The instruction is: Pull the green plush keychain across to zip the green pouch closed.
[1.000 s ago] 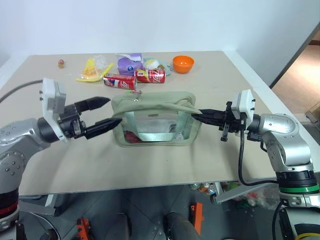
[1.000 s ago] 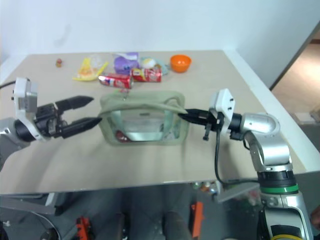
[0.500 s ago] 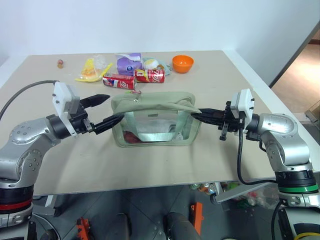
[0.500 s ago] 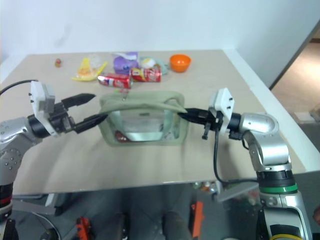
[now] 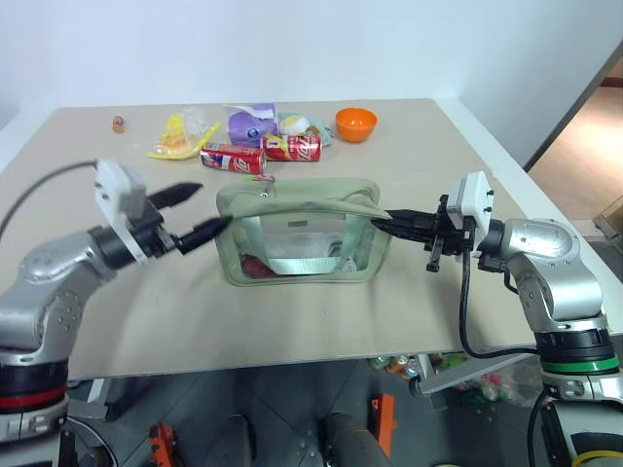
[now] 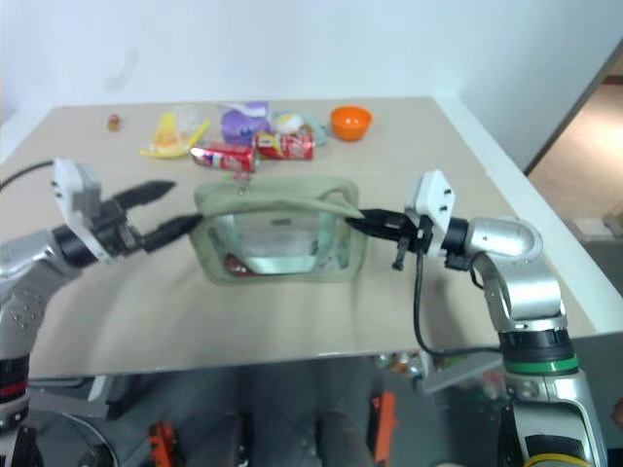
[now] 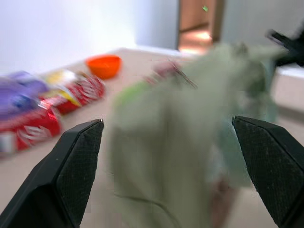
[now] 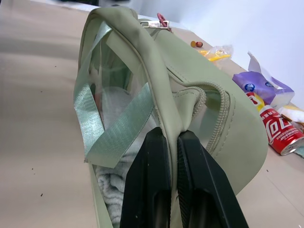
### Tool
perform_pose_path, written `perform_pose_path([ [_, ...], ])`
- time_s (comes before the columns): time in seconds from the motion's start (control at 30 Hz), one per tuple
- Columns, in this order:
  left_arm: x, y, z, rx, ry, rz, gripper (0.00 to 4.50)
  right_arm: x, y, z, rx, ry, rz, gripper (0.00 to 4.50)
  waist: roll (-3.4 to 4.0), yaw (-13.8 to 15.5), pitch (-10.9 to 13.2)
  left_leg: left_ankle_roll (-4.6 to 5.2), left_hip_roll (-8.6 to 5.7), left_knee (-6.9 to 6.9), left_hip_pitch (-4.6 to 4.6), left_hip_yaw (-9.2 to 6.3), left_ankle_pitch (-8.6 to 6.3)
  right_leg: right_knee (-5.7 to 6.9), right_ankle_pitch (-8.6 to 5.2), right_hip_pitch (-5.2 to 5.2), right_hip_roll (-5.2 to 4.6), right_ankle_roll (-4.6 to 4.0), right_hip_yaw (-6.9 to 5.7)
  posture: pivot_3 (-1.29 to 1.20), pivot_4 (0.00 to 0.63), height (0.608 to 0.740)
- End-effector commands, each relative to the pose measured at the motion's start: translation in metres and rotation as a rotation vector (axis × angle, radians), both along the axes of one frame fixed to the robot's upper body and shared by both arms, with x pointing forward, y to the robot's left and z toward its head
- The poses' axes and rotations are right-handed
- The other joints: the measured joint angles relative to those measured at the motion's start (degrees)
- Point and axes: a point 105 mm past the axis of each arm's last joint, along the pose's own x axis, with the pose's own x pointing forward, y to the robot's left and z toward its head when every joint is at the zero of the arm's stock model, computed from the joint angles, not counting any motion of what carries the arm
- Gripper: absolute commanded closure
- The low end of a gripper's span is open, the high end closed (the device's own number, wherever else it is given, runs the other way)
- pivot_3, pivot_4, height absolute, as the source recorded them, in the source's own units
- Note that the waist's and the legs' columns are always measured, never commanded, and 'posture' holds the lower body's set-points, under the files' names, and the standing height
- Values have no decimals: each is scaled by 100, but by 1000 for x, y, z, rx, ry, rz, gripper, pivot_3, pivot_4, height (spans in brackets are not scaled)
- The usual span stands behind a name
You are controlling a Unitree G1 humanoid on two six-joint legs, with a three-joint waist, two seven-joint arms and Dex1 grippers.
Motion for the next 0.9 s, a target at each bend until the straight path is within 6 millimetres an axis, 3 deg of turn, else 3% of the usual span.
perform_pose_path([
  [0.03,13,14,17,26,-67,20,0,-2,5,9,-8,-47,21,4437,0,6,0,0,0,0,0,0,0,0,0,0,0,0,0,0,150,740],
  [0.17,39,18,21,48,-89,15,0,-3,8,11,-4,-59,23,4437,0,10,0,0,-1,0,-1,4,0,-2,0,-1,0,2,1,0,150,740],
  [0.33,66,5,15,99,-91,-53,0,-6,11,17,2,-78,24,4437,0,11,0,0,-1,-1,-7,3,0,-1,-1,-4,3,3,0,0,150,740],
  [0.5,82,-1,21,108,-114,-67,0,-8,8,17,-4,-83,9,4437,0,-2,0,1,0,-2,-18,2,-1,-1,-2,-16,7,3,1,0,150,740],
  [0.7,81,-16,-4,201,-46,-201,0,-10,5,16,-7,-80,-9,4437,0,8,0,1,0,-2,-25,1,-2,0,-4,-19,7,5,1,0,150,740],
  [0.9,69,-34,-6,221,2,-374,0,-10,4,14,0,-74,-19,4437,0,8,0,1,-1,2,-24,0,-1,1,-3,-17,7,6,1,0,150,740],
])
